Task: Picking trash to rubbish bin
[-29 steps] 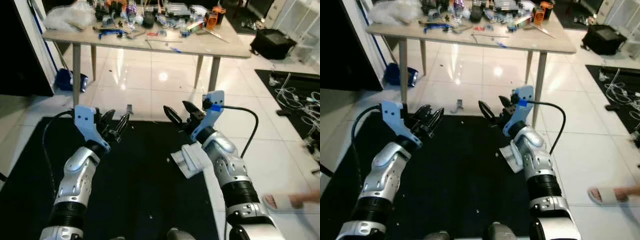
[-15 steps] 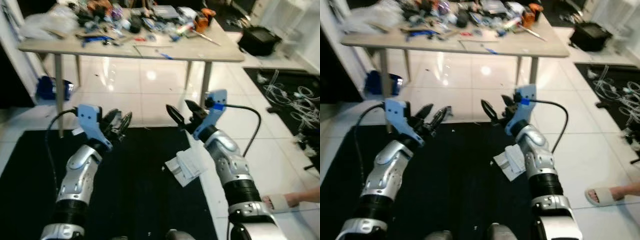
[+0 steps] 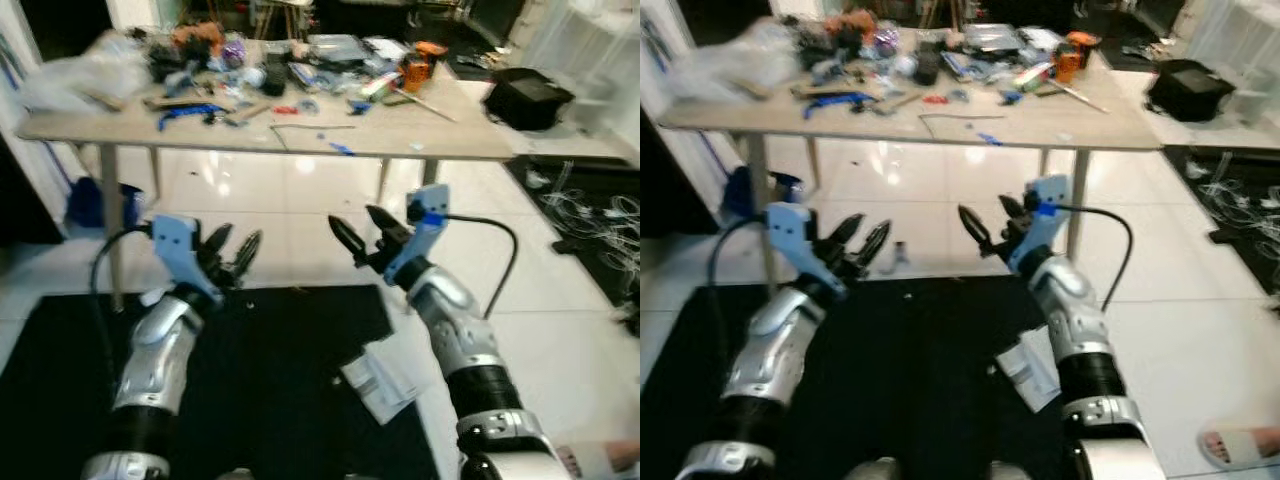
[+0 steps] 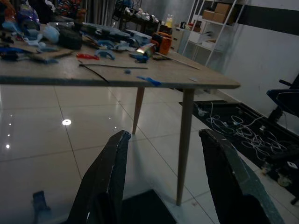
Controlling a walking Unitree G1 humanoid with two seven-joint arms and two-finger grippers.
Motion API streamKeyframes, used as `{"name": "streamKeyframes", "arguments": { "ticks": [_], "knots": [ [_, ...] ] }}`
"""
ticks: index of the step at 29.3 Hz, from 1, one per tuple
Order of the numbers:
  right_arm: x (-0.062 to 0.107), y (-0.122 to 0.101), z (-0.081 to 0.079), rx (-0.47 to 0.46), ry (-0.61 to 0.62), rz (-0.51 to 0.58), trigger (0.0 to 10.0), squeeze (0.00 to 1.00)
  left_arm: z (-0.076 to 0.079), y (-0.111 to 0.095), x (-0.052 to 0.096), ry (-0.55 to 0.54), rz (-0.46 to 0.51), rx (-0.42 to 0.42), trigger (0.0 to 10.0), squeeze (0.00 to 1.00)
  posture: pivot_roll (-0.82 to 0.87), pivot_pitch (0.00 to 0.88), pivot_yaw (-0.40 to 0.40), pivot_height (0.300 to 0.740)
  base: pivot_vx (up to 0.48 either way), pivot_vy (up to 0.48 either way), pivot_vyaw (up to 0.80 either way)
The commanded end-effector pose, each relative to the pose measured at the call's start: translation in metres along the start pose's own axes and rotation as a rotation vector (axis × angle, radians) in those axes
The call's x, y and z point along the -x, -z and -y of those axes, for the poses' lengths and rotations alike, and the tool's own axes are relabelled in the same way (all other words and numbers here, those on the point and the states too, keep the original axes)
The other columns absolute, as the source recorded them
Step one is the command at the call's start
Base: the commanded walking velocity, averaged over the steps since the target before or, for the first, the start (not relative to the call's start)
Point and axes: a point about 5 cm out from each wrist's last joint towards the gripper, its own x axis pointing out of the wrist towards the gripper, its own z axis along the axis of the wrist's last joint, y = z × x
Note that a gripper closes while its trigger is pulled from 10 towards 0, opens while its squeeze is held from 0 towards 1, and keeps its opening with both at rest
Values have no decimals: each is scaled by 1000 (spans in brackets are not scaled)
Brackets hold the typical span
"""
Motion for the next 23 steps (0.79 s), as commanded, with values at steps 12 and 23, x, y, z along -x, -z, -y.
{"name": "streamKeyframes", "arguments": {
  "ticks": [12, 23],
  "knots": [
    [2, -1, 3, 4, 7, 1, 10000, 0, 1, 2, 0, 11, -11, -3, 10000, 0, 12, 0, -26, 740, 480, 0, 0],
    [2, -1, 3, 3, 6, -1, 10000, 0, 2, 2, 0, 13, -11, -3, 10000, 0, 12, 0, -26, 740, 480, 0, 0]
  ]
}}
